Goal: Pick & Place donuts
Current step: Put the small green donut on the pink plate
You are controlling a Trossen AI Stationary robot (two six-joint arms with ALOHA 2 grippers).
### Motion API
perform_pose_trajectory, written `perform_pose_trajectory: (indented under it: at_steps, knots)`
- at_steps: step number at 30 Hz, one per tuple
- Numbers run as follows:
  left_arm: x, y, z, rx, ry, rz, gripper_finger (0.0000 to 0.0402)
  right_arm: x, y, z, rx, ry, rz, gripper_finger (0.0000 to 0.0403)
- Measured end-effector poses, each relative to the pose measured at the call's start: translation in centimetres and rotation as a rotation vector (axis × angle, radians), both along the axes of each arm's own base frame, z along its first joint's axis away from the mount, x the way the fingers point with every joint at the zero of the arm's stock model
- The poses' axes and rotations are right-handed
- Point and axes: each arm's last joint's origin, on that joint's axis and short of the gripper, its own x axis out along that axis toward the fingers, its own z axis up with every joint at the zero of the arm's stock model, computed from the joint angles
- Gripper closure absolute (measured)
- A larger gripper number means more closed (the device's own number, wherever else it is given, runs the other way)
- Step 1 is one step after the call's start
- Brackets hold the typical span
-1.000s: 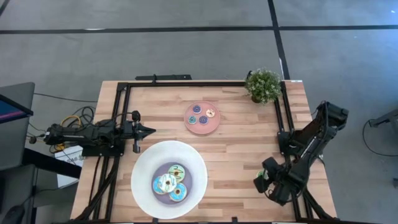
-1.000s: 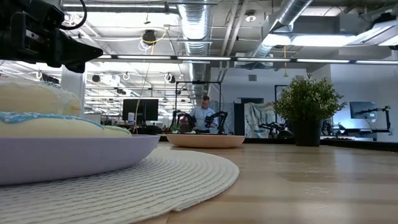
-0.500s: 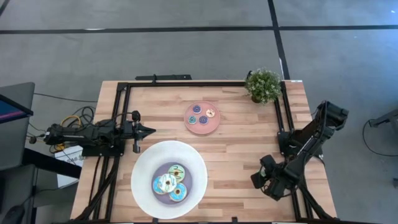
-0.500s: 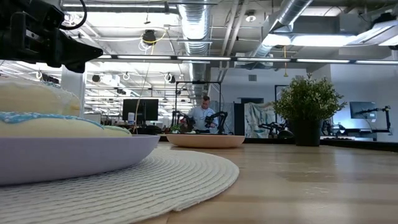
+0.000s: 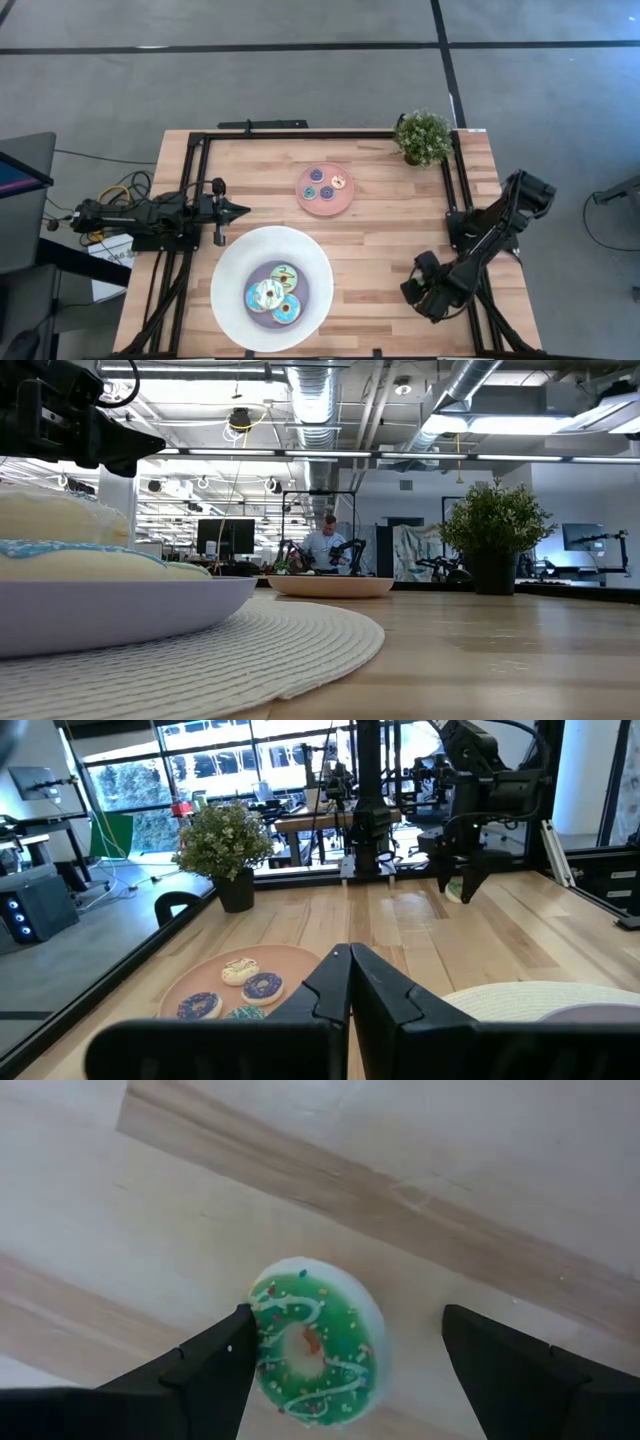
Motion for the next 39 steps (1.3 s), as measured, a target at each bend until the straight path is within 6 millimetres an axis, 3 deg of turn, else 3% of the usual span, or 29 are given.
perform_pose_trajectory:
  at_steps: [13, 21, 30, 39]
  knots:
    - [0.0, 0.0, 0.0, 0.000, 0.001, 0.000, 0.0401, 0.7, 0.7, 2.3, -0.069, -0.011, 0.053, 0.0100]
    - [0.0, 0.0, 0.0, 0.000, 0.001, 0.000, 0.0401, 0.6, 0.7, 2.2, -0.068, -0.002, 0.045, 0.0101]
    - [0.0, 0.0, 0.0, 0.000, 0.000, 0.000, 0.0401, 0.9, 0.8, 0.6, -0.110, 0.052, 0.042, 0.0101]
    - [0.0, 0.0, 0.0, 0.000, 0.000, 0.000, 0.0401, 0.9, 0.9, 0.6, -0.102, 0.048, 0.045, 0.0116]
